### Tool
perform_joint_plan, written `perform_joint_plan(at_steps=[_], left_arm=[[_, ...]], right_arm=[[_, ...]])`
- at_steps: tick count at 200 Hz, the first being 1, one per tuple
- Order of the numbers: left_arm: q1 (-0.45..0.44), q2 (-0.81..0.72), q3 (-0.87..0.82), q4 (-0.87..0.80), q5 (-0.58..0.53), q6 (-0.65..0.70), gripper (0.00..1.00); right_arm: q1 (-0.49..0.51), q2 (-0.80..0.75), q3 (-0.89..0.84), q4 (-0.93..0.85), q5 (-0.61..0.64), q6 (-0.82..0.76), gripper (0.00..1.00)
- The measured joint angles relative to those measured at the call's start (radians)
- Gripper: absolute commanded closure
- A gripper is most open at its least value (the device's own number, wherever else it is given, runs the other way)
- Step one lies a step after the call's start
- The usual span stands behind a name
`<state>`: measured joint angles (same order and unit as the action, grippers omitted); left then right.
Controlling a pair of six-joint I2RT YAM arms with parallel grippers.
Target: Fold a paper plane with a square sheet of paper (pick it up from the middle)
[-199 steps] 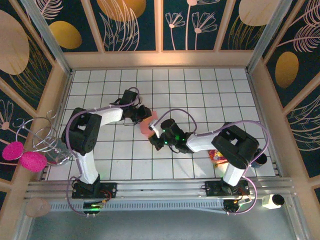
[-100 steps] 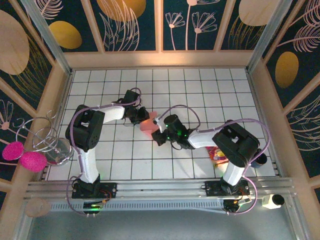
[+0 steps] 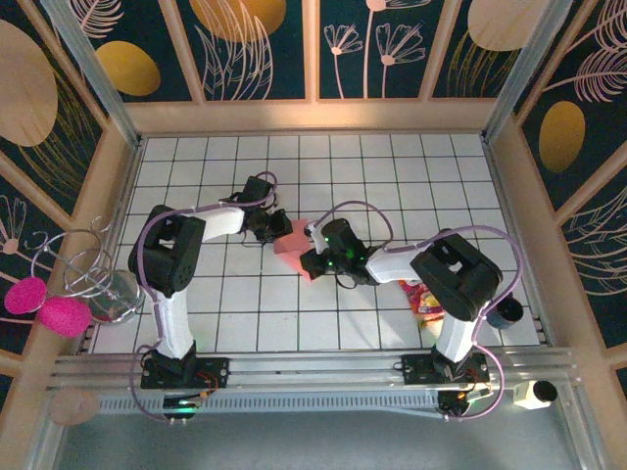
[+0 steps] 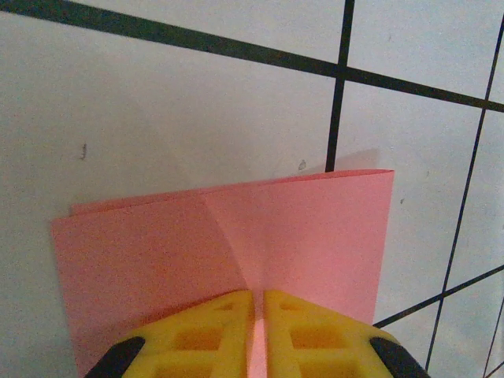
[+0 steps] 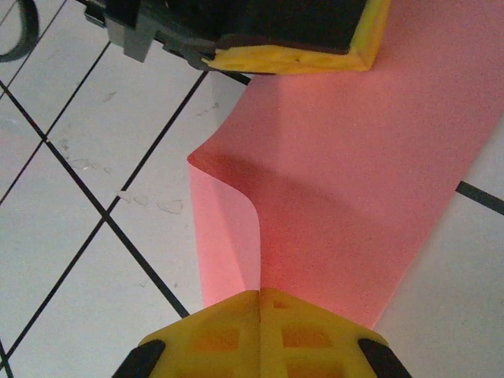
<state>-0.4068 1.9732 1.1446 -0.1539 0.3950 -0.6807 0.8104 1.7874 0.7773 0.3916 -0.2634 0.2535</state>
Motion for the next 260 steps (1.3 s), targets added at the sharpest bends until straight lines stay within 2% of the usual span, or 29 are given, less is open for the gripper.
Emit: perform_joint_plan(at_steps=[260], left_arm=[[0.000,0.001,0.000,0.000,0.000,0.000,0.87]], right_arm=[[-0.006,0.035,0.040,-0.086,0.062,0.042,1.00]])
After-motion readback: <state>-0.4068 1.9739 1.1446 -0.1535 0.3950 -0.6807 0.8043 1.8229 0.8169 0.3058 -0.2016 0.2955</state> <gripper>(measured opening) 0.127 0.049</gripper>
